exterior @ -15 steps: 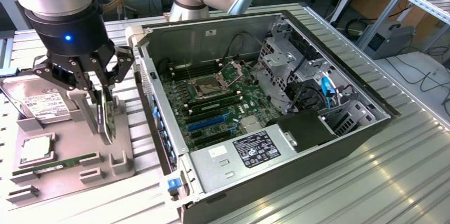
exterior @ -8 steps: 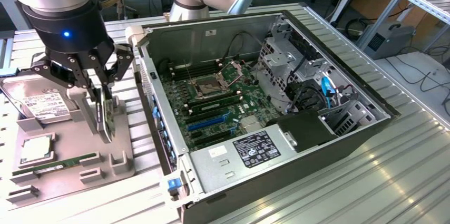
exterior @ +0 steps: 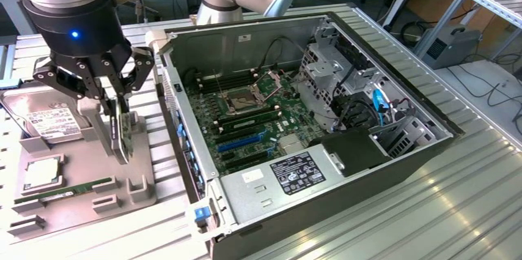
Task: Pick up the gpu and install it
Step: 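Pick up the gpu and move the gpu toward the slot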
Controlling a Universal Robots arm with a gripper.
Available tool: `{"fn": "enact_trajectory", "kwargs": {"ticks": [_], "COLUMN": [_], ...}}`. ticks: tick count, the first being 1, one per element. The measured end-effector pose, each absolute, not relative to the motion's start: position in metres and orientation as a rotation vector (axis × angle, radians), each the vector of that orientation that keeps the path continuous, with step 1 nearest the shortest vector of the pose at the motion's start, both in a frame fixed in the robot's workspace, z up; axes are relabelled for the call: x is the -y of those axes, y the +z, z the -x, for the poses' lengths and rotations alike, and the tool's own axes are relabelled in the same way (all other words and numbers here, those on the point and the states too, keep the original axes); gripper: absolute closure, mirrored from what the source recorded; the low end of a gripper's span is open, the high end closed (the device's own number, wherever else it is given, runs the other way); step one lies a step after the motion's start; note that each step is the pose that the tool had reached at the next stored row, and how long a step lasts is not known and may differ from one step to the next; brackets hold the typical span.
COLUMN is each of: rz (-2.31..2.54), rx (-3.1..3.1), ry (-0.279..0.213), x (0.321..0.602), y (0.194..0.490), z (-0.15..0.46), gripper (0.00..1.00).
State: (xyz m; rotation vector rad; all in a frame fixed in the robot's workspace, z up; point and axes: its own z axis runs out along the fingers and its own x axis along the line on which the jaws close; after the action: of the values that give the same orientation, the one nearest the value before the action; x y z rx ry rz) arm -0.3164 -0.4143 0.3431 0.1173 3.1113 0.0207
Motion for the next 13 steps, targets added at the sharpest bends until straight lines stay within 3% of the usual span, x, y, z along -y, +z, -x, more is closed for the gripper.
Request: {"fn": "enact_trajectory", "kwargs": {"ticks": [13], "rz": [-0.117], "rx": [-3.111], "ry": [0.021], "x": [0.414], "y": [0.355], "z": [0.316], "gripper": [0.73]}}
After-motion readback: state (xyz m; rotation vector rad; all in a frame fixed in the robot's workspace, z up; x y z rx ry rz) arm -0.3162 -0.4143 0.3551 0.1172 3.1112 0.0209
